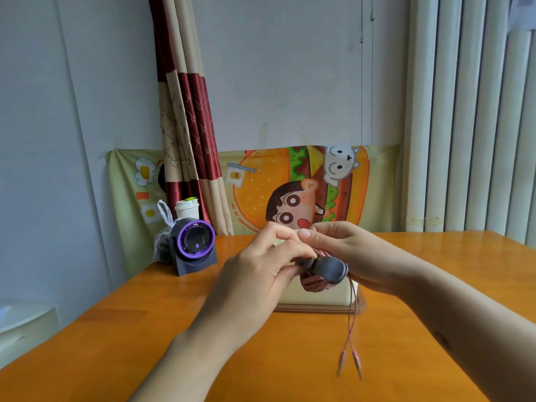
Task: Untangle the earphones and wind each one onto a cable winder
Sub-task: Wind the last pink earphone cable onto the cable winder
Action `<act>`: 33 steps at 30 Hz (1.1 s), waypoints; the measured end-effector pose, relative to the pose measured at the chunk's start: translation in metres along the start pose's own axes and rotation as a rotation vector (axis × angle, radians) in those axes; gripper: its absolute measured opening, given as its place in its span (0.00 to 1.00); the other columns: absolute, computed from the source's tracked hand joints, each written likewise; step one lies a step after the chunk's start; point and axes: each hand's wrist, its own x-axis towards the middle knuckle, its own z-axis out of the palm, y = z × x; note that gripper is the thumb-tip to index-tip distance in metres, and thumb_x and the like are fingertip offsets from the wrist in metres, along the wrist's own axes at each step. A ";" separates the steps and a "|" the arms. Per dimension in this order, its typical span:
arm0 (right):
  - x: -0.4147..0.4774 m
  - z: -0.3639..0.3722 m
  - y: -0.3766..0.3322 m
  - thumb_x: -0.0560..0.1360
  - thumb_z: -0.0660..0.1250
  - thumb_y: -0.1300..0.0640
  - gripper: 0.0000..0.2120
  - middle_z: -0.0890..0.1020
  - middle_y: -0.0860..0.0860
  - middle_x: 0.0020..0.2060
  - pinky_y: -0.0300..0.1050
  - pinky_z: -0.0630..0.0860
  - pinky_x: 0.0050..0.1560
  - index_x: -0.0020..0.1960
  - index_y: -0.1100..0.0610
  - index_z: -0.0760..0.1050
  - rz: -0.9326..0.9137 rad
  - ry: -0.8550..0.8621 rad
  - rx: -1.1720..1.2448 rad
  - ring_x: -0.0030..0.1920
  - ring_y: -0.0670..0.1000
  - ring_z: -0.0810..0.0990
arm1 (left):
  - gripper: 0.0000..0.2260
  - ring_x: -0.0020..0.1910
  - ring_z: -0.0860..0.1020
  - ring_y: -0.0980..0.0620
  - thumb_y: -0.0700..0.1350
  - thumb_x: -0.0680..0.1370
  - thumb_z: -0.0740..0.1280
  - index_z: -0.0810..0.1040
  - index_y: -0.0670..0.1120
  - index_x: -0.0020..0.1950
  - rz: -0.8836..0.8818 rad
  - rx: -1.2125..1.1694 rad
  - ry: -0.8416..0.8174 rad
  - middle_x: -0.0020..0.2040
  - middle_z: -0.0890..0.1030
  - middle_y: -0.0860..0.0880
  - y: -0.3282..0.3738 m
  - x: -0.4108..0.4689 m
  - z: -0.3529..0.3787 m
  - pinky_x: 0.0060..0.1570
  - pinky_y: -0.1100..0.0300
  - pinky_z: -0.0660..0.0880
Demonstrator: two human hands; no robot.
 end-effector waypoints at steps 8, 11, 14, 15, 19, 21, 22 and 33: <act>0.009 0.016 0.011 0.77 0.64 0.50 0.18 0.83 0.59 0.31 0.41 0.75 0.30 0.44 0.66 0.75 -0.180 0.575 -0.077 0.27 0.53 0.79 | 0.18 0.60 0.79 0.57 0.34 0.78 0.62 0.73 0.54 0.62 -0.464 -0.744 0.107 0.59 0.80 0.56 0.011 -0.010 0.021 0.64 0.53 0.74; 0.010 0.026 0.013 0.77 0.66 0.54 0.16 0.81 0.59 0.30 0.37 0.73 0.28 0.42 0.68 0.75 -0.222 0.680 -0.016 0.25 0.48 0.77 | 0.25 0.66 0.73 0.59 0.42 0.73 0.66 0.67 0.59 0.67 -0.500 -0.917 0.119 0.63 0.78 0.59 0.021 -0.014 0.037 0.66 0.60 0.69; 0.012 0.039 0.023 0.75 0.68 0.51 0.16 0.81 0.57 0.29 0.40 0.72 0.31 0.38 0.64 0.76 -0.203 0.756 -0.093 0.28 0.47 0.76 | 0.33 0.67 0.73 0.56 0.59 0.66 0.76 0.65 0.64 0.68 -0.627 -1.037 0.234 0.67 0.76 0.57 0.023 -0.007 0.051 0.69 0.53 0.68; 0.012 0.043 0.025 0.74 0.68 0.50 0.17 0.81 0.58 0.30 0.43 0.74 0.33 0.38 0.64 0.75 -0.195 0.761 -0.096 0.30 0.51 0.78 | 0.34 0.66 0.75 0.56 0.60 0.67 0.75 0.63 0.64 0.69 -0.674 -1.075 0.286 0.69 0.75 0.54 0.024 -0.005 0.052 0.67 0.53 0.71; 0.008 0.046 0.019 0.74 0.69 0.52 0.15 0.81 0.51 0.25 0.33 0.74 0.33 0.38 0.65 0.77 -0.181 0.667 -0.057 0.28 0.47 0.79 | 0.16 0.57 0.81 0.52 0.45 0.80 0.65 0.67 0.53 0.67 -0.767 -1.117 0.483 0.62 0.79 0.43 0.022 0.001 0.048 0.56 0.53 0.77; 0.004 0.042 0.010 0.73 0.69 0.50 0.14 0.78 0.49 0.22 0.28 0.66 0.28 0.36 0.61 0.77 -0.139 0.597 -0.115 0.22 0.40 0.72 | 0.17 0.58 0.80 0.45 0.44 0.81 0.62 0.67 0.42 0.69 -0.787 -1.188 0.508 0.61 0.79 0.37 0.020 0.000 0.044 0.58 0.49 0.77; 0.002 0.039 0.007 0.73 0.69 0.48 0.14 0.77 0.49 0.22 0.29 0.64 0.26 0.35 0.58 0.77 -0.114 0.565 -0.170 0.21 0.41 0.69 | 0.18 0.59 0.80 0.44 0.43 0.81 0.61 0.67 0.39 0.69 -0.800 -1.219 0.515 0.61 0.79 0.37 0.020 -0.001 0.042 0.58 0.50 0.77; -0.007 0.017 -0.004 0.74 0.70 0.53 0.09 0.78 0.51 0.32 0.33 0.66 0.28 0.42 0.59 0.80 0.025 0.371 -0.296 0.27 0.42 0.68 | 0.10 0.55 0.81 0.42 0.42 0.81 0.61 0.75 0.46 0.62 -0.868 -1.302 0.571 0.57 0.82 0.40 0.021 0.002 0.036 0.49 0.49 0.79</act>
